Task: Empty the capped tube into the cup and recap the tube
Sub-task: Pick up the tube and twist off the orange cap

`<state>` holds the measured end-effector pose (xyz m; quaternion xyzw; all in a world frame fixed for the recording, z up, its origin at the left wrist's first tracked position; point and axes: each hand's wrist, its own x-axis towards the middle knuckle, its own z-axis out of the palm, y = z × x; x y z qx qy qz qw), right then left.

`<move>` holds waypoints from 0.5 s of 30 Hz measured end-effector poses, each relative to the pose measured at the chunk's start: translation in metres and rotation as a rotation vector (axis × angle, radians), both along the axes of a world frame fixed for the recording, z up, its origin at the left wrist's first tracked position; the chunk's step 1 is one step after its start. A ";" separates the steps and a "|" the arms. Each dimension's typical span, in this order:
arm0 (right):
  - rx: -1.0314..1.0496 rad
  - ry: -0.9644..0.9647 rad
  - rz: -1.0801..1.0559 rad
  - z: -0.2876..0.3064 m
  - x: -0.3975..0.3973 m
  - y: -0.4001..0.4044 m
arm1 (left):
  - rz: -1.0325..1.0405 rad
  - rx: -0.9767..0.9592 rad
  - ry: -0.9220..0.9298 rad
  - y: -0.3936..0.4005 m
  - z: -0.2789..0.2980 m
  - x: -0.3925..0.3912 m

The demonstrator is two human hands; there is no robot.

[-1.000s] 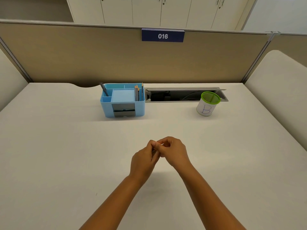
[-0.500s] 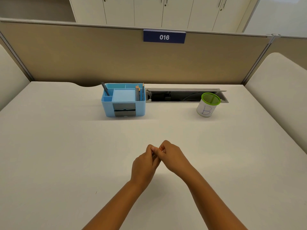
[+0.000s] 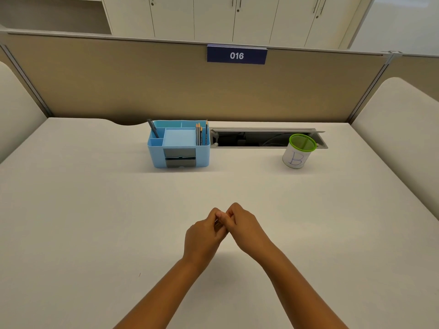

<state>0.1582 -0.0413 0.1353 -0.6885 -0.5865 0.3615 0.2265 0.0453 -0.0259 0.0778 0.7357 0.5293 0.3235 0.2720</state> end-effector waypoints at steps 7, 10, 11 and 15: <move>-0.035 0.013 0.038 -0.001 -0.002 -0.001 | 0.033 0.018 -0.020 -0.003 -0.002 0.000; -0.019 0.026 0.049 -0.002 -0.001 -0.002 | 0.041 0.014 -0.036 -0.003 -0.001 -0.001; -0.010 0.036 0.048 -0.001 -0.001 -0.002 | 0.044 0.012 -0.040 -0.003 0.000 -0.002; 0.027 0.058 0.038 0.000 -0.001 0.000 | 0.063 0.010 -0.021 -0.001 0.003 -0.003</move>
